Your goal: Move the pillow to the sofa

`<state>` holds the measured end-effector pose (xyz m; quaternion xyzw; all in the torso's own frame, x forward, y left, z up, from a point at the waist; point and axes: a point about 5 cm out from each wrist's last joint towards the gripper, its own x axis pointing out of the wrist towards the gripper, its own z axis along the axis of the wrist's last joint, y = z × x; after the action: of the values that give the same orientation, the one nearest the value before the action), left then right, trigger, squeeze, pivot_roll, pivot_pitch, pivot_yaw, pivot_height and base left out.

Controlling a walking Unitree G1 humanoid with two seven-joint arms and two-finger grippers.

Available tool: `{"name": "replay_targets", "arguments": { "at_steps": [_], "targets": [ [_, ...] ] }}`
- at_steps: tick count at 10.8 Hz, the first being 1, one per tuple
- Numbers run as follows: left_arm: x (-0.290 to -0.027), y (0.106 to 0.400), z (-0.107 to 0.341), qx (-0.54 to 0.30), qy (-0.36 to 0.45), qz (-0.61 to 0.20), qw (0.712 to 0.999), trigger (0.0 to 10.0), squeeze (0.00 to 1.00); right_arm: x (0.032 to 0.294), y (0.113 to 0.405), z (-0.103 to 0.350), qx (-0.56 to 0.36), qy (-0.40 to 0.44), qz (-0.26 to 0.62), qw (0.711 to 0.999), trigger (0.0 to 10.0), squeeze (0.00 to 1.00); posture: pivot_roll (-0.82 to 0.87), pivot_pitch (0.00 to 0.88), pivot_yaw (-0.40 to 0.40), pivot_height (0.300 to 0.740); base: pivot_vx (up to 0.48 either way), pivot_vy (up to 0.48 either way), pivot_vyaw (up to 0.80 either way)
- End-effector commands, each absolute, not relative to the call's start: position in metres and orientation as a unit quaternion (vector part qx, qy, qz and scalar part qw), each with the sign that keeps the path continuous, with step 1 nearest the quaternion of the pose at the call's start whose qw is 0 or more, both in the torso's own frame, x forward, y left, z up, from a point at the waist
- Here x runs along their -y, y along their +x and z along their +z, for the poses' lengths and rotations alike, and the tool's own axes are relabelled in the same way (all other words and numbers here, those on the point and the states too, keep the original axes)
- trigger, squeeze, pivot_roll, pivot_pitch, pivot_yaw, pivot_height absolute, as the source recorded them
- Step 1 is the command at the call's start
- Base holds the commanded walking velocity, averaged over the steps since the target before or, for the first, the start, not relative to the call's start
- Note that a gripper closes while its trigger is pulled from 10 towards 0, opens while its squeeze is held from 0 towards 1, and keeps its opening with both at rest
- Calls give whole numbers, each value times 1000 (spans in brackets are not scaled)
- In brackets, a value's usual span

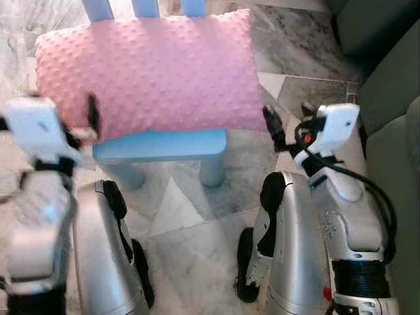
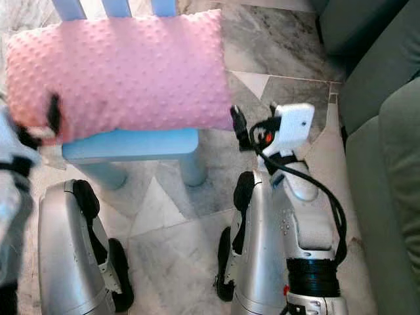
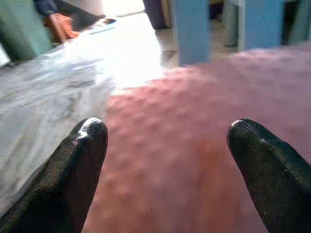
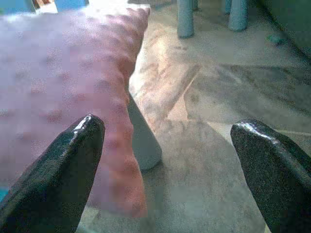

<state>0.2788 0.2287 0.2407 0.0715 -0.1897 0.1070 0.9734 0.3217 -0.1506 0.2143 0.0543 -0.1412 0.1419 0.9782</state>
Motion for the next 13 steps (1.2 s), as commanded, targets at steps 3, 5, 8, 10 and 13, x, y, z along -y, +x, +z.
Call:
{"name": "replay_targets", "arguments": {
  "at_steps": [3, 5, 8, 10, 13],
  "targets": [
    [-290, 303, 215, 93, 38, 205, 974, 10000, 0, 153, 319, 226, 155, 59, 170, 972, 10000, 0, -6, 408, -34, 357, 0, 0, 0],
    [-315, 316, 209, 70, 29, 207, 975, 10000, 0, 158, 324, 250, 180, 54, 213, 959, 10000, 0, -19, 417, -39, 357, 0, 0, 0],
    [-326, 340, 222, 86, -43, 189, 977, 10000, 0, 165, 334, 263, 190, 14, 253, 949, 10000, 0, -35, 427, -51, 357, 0, 0, 0],
    [-321, 351, 229, 98, -108, 163, 976, 10000, 0, 173, 345, 259, 162, 51, 267, 949, 10000, 0, -38, 432, -57, 357, 0, 0, 0],
    [-308, 354, 251, 135, -62, 113, 982, 10000, 0, 171, 358, 262, 155, 55, 277, 947, 10000, 0, -25, 431, -59, 357, 0, 0, 0]
  ]
}}
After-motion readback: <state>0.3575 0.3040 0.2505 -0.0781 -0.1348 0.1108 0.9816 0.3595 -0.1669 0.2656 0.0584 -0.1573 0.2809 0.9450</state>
